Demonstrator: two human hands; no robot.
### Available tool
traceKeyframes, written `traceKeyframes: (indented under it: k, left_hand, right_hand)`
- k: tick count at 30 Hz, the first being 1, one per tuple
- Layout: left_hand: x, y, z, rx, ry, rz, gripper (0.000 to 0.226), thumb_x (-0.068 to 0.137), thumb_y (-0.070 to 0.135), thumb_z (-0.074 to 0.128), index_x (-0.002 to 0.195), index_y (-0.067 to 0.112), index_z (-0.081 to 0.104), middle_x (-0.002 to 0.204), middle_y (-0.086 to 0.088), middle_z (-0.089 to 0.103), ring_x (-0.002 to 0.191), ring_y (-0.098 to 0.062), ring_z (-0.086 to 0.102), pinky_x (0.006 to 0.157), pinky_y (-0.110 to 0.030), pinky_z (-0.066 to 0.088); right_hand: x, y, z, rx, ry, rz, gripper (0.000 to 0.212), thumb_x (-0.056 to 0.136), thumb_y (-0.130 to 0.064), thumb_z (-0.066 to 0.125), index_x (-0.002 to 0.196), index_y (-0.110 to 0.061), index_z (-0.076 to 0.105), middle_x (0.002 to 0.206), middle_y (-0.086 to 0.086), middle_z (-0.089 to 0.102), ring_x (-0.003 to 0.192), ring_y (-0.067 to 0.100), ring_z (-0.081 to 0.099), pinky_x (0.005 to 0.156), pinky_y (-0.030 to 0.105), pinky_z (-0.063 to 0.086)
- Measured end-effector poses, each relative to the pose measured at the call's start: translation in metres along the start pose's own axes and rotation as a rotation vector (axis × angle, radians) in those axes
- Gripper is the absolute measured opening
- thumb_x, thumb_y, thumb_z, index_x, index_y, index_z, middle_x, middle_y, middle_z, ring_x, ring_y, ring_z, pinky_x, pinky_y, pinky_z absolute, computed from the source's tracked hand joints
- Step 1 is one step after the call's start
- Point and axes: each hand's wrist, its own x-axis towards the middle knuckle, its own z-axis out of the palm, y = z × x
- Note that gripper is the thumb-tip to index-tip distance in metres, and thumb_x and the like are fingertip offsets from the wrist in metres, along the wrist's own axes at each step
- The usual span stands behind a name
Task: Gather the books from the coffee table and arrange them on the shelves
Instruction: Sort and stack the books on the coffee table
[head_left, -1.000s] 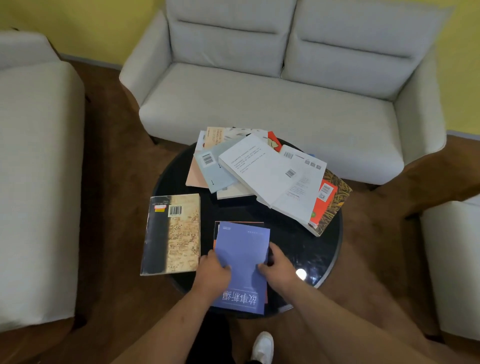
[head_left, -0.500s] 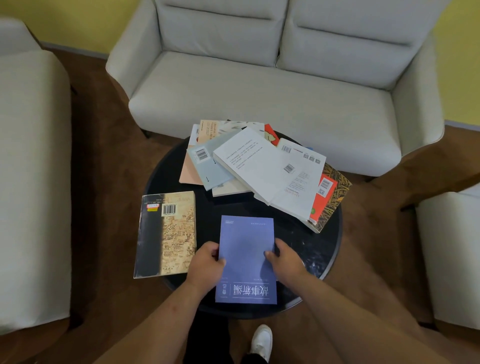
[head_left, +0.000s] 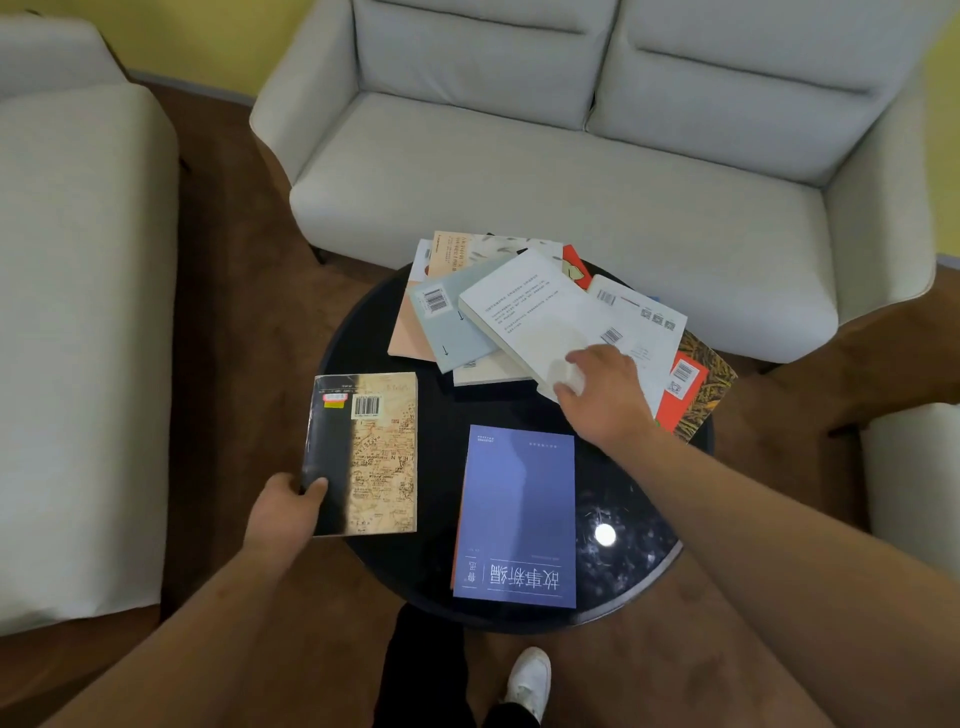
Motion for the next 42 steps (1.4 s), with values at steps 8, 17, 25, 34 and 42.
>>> traceKeyframes:
  k: [8,17,25,34,42]
  left_hand:
    - [0.003,0.006,0.007,-0.263,-0.084,-0.095,0.028,0.101,0.033,0.054,0.120,0.014,0.049,0.099,-0.005,0.062,0.090,-0.025,0.064,0.081,-0.044,0.053]
    - [-0.031,0.020,-0.008,-0.578,-0.207,-0.057,0.013,0.101,0.023,0.057,0.113,0.021,0.055,0.113,-0.009,0.067,0.100,-0.030,0.068,0.071,-0.041,0.058]
    - [-0.090,0.023,-0.030,-0.757,-0.302,-0.031,0.017,0.100,0.013,0.055,0.112,0.024,0.060,0.109,-0.011,0.068,0.099,-0.038,0.068,0.075,-0.052,0.059]
    - [-0.134,0.031,0.045,-0.716,-0.487,-0.075,0.022,0.099,0.011,0.058,0.119,0.018,0.061,0.117,-0.014,0.071,0.103,-0.034,0.070,0.075,-0.044,0.056]
    - [-0.144,0.049,0.078,-0.084,-0.323,0.125,0.040,0.095,0.017,0.066,0.133,0.010,0.053,0.129,-0.011,0.059,0.118,-0.031,0.059,0.102,-0.049,0.050]
  right_hand:
    - [0.015,-0.011,0.013,-0.488,-0.076,-0.074,0.076,0.085,-0.035,0.072,0.147,-0.017,0.032,0.134,0.016,0.050,0.124,0.038,0.048,0.114,0.053,0.036]
    - [0.016,-0.011,-0.022,-0.208,-0.125,-0.062,0.048,0.097,-0.022,0.053,0.145,-0.017,0.046,0.132,0.011,0.061,0.117,0.032,0.059,0.090,0.034,0.047]
    - [-0.026,0.008,-0.069,0.276,0.150,-0.052,0.044,0.096,-0.016,0.055,0.140,-0.016,0.053,0.104,0.003,0.062,0.082,0.025,0.055,0.068,0.027,0.040]
    - [-0.111,0.034,-0.076,1.311,-0.011,0.367,0.038,0.104,-0.004,0.045,0.138,-0.020,0.050,0.130,0.005,0.064,0.117,0.029,0.065,0.076,0.047,0.065]
    - [-0.175,0.067,-0.023,1.367,-0.213,0.594,0.041,0.077,0.007,0.047,0.116,-0.004,0.052,0.128,0.023,0.062,0.111,0.043,0.064,0.065,0.041,0.059]
